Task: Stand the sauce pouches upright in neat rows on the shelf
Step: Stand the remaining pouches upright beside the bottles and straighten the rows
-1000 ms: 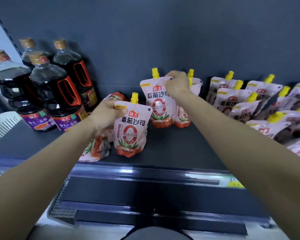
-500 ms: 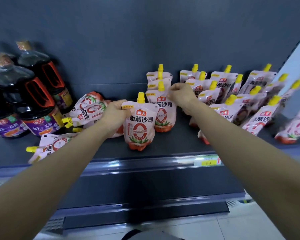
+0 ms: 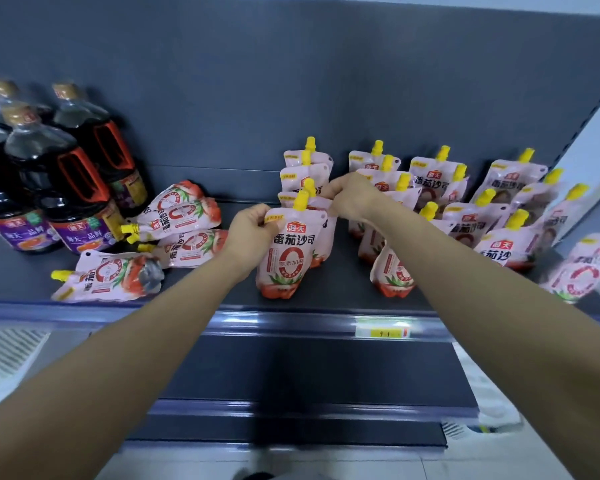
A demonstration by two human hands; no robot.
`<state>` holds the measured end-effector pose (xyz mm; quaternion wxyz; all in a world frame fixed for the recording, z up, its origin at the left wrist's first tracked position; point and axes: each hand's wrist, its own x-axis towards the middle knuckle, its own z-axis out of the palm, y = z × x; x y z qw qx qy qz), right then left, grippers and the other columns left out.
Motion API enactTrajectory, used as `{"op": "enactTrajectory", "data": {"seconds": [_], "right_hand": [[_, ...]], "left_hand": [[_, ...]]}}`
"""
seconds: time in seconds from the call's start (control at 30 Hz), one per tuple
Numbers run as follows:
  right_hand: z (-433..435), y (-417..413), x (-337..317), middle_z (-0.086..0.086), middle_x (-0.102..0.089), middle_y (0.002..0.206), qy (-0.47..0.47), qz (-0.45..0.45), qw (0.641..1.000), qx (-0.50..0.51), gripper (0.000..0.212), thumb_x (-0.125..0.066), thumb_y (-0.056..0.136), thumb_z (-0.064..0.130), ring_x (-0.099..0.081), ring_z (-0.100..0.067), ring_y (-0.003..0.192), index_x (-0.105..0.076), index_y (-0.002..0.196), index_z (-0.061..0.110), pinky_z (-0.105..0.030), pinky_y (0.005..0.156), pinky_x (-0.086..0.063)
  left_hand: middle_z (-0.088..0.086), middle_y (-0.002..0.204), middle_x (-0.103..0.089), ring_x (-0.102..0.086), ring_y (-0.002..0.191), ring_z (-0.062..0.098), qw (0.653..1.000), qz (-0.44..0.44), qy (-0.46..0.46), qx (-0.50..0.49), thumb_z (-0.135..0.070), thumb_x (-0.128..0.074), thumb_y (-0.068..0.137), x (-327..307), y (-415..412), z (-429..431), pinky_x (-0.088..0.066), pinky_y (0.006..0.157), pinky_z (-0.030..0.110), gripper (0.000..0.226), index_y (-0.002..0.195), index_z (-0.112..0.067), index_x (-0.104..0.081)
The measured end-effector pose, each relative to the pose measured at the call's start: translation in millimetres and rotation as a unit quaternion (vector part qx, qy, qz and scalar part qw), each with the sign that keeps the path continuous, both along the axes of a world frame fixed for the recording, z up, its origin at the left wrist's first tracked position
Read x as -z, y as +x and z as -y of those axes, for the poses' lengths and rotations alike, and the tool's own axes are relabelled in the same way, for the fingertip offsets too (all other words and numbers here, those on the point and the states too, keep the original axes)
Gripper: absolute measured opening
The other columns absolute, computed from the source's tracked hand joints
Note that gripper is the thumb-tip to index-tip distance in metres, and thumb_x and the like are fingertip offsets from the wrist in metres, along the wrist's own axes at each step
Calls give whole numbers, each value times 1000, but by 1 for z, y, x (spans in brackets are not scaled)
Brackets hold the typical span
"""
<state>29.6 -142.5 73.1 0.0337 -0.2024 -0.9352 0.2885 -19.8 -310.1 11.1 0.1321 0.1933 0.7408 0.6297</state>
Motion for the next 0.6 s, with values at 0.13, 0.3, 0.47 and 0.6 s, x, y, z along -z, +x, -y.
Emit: {"op": "enactTrajectory", "data": {"seconds": [0.13, 0.3, 0.47, 0.6], "right_hand": [[0, 6, -8, -17, -65, 118, 9, 3, 1000, -28, 34, -49, 85, -5, -61, -28, 103, -65, 115, 0, -30, 88, -48], [1, 11, -15, -12, -63, 125, 52, -7, 997, -56, 43, -39, 88, -11, -57, -27, 116, -65, 118, 3, -32, 97, -48], [1, 16, -25, -12, -61, 128, 60, 8, 996, -64, 34, -45, 91, -2, -54, -28, 120, -63, 119, 3, -34, 101, -45], [1, 19, -28, -13, -62, 126, 55, 2, 996, -66, 37, -43, 89, -5, -56, -28, 118, -62, 120, 3, -40, 101, -46]], "left_hand": [[10, 86, -68, -64, 79, 23, 1000, 0, 5, -21, -6, -53, 91, 0, 4, -10, -56, 73, 39, 8, 89, -8, -61], [2, 80, -67, -63, 73, 16, 996, 38, 71, -39, -6, -53, 91, 6, 12, -18, -55, 66, 33, 17, 78, -17, -58], [4, 88, -68, -64, 75, 13, 997, 44, 60, -11, -8, -53, 92, 10, 16, -20, -55, 66, 28, 14, 82, -18, -57], [8, 92, -66, -63, 81, 17, 999, 19, 27, -10, -6, -55, 90, 6, 15, -15, -54, 70, 29, 15, 79, -16, -57]]}}
